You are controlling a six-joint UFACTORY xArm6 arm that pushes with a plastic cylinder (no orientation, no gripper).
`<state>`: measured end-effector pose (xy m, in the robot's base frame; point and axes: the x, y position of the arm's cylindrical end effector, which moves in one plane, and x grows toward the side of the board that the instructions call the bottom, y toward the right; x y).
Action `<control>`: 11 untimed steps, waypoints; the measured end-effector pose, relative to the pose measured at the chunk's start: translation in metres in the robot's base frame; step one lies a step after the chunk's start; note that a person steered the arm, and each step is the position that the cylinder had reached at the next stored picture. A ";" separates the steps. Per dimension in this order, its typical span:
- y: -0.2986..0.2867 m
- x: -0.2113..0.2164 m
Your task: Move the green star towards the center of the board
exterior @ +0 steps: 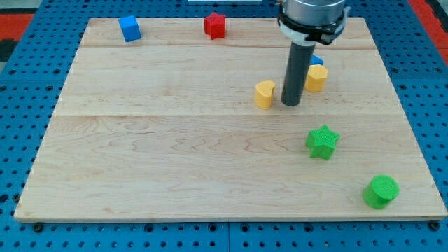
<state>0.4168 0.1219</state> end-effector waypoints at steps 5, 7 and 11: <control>-0.067 -0.082; 0.013 -0.025; -0.044 -0.064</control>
<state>0.3532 0.0780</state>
